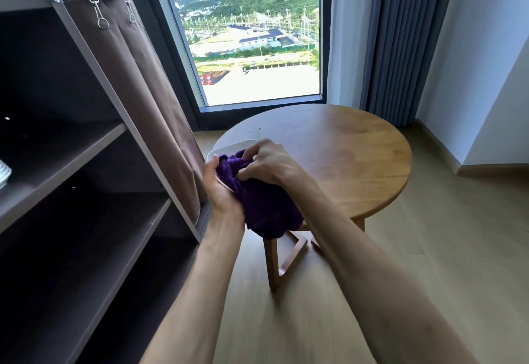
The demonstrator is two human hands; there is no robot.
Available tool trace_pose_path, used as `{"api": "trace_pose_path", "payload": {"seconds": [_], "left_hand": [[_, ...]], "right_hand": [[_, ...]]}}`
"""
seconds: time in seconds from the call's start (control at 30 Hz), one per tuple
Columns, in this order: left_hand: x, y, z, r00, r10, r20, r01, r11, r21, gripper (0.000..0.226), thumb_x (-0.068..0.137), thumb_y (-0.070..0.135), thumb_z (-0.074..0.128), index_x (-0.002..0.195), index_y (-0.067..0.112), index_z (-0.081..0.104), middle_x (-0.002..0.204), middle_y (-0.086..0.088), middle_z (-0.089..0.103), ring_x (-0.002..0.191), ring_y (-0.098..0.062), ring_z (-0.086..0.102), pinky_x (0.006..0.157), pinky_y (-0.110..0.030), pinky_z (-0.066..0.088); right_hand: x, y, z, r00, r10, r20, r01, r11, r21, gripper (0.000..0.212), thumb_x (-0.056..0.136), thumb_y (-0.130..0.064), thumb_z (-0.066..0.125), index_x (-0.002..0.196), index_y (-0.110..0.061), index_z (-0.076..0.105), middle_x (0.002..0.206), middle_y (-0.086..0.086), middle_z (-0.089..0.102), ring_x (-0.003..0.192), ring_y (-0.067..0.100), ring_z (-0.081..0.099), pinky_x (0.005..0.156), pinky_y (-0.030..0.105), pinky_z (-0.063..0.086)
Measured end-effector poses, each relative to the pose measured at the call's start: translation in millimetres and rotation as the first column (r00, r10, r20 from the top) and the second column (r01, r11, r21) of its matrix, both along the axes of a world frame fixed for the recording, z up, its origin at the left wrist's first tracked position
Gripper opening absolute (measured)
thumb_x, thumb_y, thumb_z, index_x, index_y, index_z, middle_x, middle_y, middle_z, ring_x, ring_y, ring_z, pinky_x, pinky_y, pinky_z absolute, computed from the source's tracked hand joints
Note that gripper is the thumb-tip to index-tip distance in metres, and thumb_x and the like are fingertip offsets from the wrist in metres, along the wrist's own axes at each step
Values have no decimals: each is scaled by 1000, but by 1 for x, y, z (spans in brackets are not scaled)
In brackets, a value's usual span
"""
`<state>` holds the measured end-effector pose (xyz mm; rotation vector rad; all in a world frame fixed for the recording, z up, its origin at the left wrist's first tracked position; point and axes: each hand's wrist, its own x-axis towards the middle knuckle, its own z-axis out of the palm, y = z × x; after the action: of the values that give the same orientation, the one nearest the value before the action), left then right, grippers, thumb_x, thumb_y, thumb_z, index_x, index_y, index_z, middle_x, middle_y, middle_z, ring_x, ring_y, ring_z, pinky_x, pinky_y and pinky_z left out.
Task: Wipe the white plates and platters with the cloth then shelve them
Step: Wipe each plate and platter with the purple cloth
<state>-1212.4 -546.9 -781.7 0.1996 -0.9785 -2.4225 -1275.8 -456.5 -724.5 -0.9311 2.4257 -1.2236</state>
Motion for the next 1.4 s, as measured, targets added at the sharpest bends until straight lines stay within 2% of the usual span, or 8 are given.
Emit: {"api": "trace_pose_path", "payload": {"seconds": [0.17, 0.5, 0.6, 0.67, 0.8, 1.0, 1.2, 1.4], "left_hand": [[7, 3, -6, 999, -17, -33, 20, 996, 85, 45, 87, 33, 45, 101, 4, 78, 99, -18, 72, 89, -34, 72, 82, -40, 60], [20, 27, -15, 994, -101, 32, 102, 994, -40, 35, 82, 30, 53, 100, 20, 82, 103, -9, 74, 95, -27, 72, 88, -40, 56], [10, 33, -7, 996, -75, 43, 80, 990, -117, 40, 85, 43, 67, 117, 21, 77, 112, -10, 73, 106, -27, 70, 97, -44, 54], [0, 30, 0, 996, -75, 55, 81, 988, -129, 84, 68, 66, 79, 134, 16, 64, 126, -15, 66, 120, -32, 62, 108, -50, 46], [-14, 19, 7, 997, 27, -66, -26, 1000, 13, 86, 91, 78, 43, 151, 17, 48, 134, -14, 60, 124, -31, 59, 101, -48, 52], [-11, -1, 9, 993, 99, -60, -98, 995, 17, 64, 90, 64, 53, 112, 5, 67, 99, -15, 70, 93, -32, 69, 85, -42, 58], [-4, 16, 11, 1000, 11, -7, -10, 994, 111, 47, 90, 34, 42, 97, 1, 75, 91, -18, 68, 88, -35, 68, 91, -43, 53], [13, 18, 11, 995, 62, -76, -57, 996, 64, 48, 90, 27, 40, 130, 8, 59, 119, -20, 62, 111, -42, 59, 97, -55, 47]], "right_hand": [[-9, -5, -14, 981, -178, 79, 172, 982, 81, 14, 71, -25, 78, 80, -27, 67, 102, 5, 68, 100, 27, 63, 87, 31, 53], [-36, -4, -37, 833, -549, 73, 554, 827, -99, 23, 77, -17, 67, 99, -19, 73, 99, 8, 72, 97, 34, 68, 81, 32, 54], [-33, -12, -19, 861, -503, 69, 506, 840, -196, 27, 78, -17, 70, 103, -26, 75, 101, 4, 74, 99, 28, 69, 81, 28, 53], [-26, -15, -7, 903, -427, 52, 425, 868, -257, 34, 79, -14, 68, 108, -29, 76, 104, 1, 75, 100, 24, 69, 81, 25, 52], [3, -24, 11, 990, -119, -70, 87, 932, -352, 34, 83, -13, 71, 114, -27, 77, 103, -1, 77, 96, 16, 68, 88, 33, 56], [5, -5, 17, 997, 72, -9, -72, 985, -158, 34, 78, -9, 73, 108, -25, 81, 95, 4, 74, 91, 21, 66, 75, 31, 54], [-2, 22, -18, 982, -146, 120, 159, 981, -108, 15, 69, -15, 74, 80, -24, 79, 76, 0, 66, 81, 21, 61, 67, 24, 44], [-36, 54, -46, 791, -580, 197, 612, 737, -288, 29, 81, -28, 71, 109, -22, 76, 106, 7, 76, 103, 27, 70, 91, 33, 55]]}}
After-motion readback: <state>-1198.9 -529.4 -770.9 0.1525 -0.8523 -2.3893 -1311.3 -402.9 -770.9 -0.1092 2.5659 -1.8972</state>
